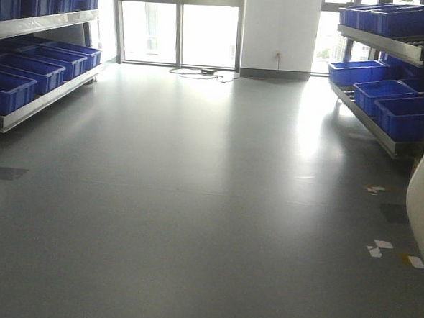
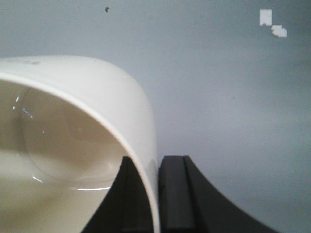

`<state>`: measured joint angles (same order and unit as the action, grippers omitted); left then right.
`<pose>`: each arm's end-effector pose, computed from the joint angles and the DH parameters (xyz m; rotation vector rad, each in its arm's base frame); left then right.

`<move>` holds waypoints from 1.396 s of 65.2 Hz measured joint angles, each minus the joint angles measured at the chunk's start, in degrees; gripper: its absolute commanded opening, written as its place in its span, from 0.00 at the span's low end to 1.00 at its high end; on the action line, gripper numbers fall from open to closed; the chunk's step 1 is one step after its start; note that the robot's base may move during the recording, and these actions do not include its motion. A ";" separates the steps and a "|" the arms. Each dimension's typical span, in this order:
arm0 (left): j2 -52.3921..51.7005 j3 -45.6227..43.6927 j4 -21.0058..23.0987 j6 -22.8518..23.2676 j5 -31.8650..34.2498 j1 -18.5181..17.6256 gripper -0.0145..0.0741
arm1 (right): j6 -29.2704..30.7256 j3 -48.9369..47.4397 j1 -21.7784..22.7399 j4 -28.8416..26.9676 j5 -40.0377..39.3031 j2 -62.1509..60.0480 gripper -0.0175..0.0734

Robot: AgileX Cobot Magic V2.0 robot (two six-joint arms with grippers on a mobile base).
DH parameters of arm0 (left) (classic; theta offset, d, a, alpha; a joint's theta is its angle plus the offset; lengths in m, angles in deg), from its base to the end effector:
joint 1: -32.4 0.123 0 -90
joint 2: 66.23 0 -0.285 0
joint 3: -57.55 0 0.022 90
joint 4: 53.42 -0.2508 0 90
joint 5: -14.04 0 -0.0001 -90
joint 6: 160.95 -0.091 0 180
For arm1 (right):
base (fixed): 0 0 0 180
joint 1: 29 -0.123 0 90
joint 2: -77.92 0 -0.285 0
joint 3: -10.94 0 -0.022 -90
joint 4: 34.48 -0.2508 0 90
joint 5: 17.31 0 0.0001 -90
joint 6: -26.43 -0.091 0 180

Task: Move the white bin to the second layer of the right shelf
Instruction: 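Drive toward the windows between the blue crate shelves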

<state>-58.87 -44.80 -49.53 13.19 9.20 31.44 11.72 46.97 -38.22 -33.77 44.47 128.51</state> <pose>0.0563 -0.0015 0.2034 0.0448 1.5674 0.0096 0.1144 0.0176 0.3024 0.1207 2.5934 0.1363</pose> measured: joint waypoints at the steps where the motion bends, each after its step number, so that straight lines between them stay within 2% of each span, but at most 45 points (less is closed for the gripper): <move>1: 0.00 0.00 0.00 0.00 0.00 0.00 0.26 | 0.00 0.00 0.00 0.00 0.00 0.00 0.25; 91: 0.00 0.00 0.00 0.00 0.00 0.00 0.26 | 0.00 0.00 0.00 0.00 0.21 0.00 0.25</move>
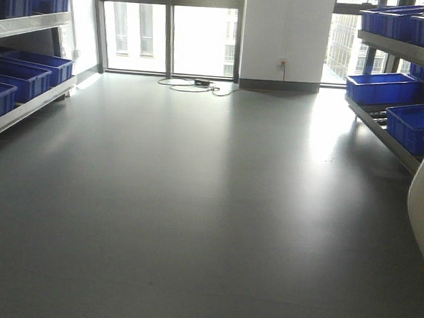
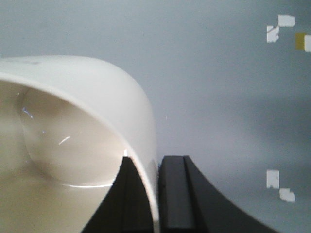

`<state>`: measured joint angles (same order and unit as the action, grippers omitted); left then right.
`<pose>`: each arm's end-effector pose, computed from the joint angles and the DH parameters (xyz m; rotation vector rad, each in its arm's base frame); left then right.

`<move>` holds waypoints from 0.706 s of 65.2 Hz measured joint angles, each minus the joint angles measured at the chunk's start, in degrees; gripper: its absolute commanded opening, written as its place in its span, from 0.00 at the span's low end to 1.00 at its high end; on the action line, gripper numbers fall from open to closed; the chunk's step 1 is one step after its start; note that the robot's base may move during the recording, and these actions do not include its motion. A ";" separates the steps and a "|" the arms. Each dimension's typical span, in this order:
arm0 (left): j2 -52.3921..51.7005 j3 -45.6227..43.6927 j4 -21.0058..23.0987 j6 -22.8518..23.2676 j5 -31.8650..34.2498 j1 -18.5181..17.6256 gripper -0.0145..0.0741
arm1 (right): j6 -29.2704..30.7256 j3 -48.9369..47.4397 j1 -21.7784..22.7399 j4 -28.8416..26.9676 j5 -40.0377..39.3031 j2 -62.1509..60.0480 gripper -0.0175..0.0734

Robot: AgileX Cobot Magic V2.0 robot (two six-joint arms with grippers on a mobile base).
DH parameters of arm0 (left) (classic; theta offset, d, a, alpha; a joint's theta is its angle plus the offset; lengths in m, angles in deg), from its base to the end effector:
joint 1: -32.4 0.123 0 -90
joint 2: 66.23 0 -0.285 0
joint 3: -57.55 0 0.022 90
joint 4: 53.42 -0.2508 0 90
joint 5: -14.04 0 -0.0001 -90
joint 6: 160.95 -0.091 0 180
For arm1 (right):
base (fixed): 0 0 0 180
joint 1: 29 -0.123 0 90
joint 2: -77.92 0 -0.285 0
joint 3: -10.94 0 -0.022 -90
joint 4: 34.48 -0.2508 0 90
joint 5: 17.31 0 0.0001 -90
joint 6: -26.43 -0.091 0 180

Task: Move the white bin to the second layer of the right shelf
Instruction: 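Drive toward the windows between the blue crate shelves, then turn the base toward the roller shelf rack with blue crates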

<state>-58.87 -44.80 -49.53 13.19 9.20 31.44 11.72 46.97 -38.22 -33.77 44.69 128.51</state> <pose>0.0563 -0.0015 0.2034 0.0448 1.5674 0.0096 0.1141 0.0175 0.3022 0.1210 2.5972 0.1354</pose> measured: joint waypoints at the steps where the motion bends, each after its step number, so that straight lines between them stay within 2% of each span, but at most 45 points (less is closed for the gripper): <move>1: 0.00 0.00 0.00 0.00 0.00 0.00 0.26 | 0.00 0.00 0.00 0.00 0.00 0.00 0.25; 46: 0.00 0.00 0.00 0.00 0.00 0.00 0.26 | 0.00 0.00 0.00 0.00 0.00 0.00 0.25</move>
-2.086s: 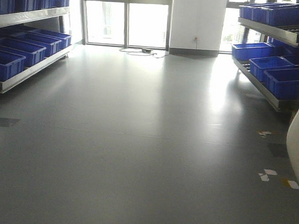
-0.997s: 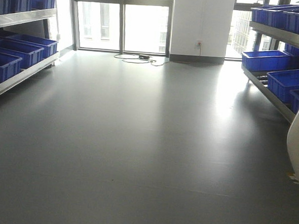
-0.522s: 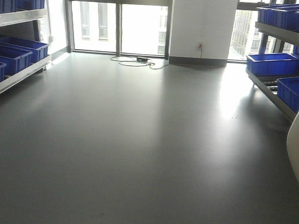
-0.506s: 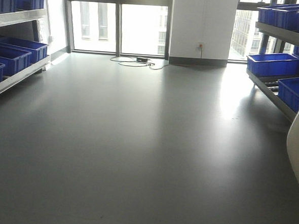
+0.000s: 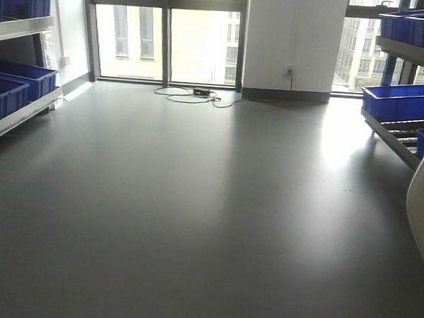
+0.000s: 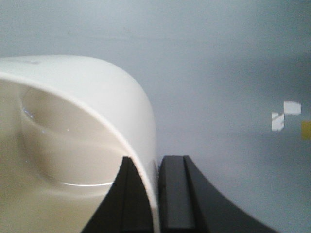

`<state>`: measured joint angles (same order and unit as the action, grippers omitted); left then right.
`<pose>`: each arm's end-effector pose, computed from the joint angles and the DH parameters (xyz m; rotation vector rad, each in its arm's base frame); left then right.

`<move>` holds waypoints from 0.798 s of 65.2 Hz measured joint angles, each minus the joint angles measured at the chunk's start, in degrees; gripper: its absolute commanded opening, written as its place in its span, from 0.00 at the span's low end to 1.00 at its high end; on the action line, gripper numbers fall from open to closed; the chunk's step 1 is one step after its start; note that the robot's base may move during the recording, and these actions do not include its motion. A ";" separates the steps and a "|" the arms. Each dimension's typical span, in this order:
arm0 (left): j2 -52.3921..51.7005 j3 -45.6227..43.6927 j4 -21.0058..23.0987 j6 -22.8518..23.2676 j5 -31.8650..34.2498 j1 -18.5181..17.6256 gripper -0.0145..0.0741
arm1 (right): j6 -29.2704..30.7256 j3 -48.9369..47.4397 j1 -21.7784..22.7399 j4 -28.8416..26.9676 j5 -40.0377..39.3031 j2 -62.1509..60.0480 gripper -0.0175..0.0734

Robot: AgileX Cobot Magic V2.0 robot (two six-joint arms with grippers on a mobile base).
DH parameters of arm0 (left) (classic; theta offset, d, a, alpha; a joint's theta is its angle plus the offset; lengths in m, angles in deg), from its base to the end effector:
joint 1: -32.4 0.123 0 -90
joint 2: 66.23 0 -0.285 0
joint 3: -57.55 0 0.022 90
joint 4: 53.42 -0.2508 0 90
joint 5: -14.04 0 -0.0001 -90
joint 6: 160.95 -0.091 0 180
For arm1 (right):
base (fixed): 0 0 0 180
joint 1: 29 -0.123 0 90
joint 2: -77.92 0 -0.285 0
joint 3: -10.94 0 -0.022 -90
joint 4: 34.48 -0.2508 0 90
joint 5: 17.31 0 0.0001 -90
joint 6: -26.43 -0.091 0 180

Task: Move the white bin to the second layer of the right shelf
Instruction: 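Turn the base toward the roller shelf rack with blue crates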

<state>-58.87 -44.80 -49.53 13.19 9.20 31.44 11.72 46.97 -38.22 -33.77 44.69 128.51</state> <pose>0.0563 -0.0015 0.2034 0.0448 1.5674 0.0096 0.1141 0.0175 0.3022 0.1210 2.5972 0.1354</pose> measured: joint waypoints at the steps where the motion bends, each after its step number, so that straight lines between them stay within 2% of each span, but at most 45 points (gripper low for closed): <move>1: 0.00 0.00 0.00 0.00 0.00 0.00 0.26 | 0.00 0.00 0.00 0.00 0.00 0.00 0.25; 52: 0.00 0.00 0.00 0.00 0.00 0.00 0.26 | 0.00 0.00 0.00 0.00 0.46 -0.12 0.25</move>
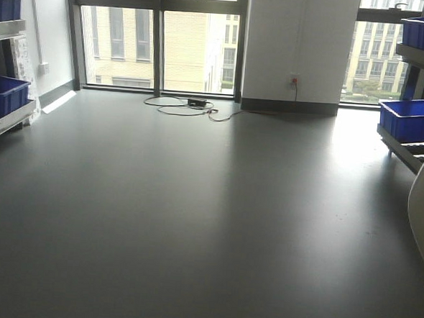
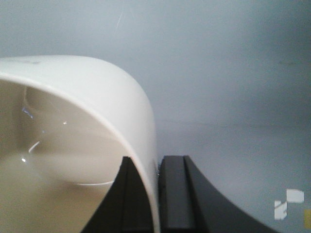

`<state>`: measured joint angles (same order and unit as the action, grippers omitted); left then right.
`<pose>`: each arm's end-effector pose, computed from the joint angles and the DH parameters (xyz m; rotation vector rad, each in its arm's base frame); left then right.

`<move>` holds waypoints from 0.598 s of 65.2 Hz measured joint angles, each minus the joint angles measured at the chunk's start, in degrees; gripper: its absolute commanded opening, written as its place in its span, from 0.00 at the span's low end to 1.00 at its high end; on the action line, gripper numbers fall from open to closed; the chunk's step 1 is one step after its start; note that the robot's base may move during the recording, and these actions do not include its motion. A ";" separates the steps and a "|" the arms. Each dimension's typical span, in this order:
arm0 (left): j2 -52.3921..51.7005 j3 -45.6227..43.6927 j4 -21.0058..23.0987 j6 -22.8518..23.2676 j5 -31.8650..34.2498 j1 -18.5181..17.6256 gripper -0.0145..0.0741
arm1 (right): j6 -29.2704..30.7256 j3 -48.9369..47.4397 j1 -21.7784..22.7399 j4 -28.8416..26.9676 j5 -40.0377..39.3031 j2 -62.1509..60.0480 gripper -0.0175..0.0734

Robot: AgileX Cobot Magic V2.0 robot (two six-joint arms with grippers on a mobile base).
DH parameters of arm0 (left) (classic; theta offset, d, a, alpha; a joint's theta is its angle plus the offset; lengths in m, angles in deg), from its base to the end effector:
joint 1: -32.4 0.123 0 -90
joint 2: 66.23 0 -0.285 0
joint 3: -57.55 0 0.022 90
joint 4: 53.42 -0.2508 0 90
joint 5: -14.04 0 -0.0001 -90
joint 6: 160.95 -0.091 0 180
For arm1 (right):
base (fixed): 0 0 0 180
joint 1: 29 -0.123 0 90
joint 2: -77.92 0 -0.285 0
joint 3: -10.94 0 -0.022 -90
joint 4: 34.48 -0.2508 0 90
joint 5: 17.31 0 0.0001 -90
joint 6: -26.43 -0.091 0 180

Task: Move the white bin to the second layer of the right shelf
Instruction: 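Turn the base toward the roller shelf rack with blue crates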

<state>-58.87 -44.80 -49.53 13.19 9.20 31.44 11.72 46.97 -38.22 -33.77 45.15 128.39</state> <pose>0.0563 -0.0015 0.2034 0.0448 1.5674 0.0096 0.1131 0.0173 0.3021 0.1213 2.6030 0.1340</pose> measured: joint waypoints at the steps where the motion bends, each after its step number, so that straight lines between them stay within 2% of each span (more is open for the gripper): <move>1: 0.00 0.00 0.00 0.00 0.00 0.00 0.26 | 0.00 0.00 0.00 0.00 0.00 0.00 0.25; 39: 0.00 0.00 0.00 0.00 0.00 0.00 0.26 | 0.00 0.00 0.00 0.00 0.13 0.00 0.25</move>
<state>-58.87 -44.80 -49.53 13.19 9.20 31.44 11.72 46.97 -38.22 -33.77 45.28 128.39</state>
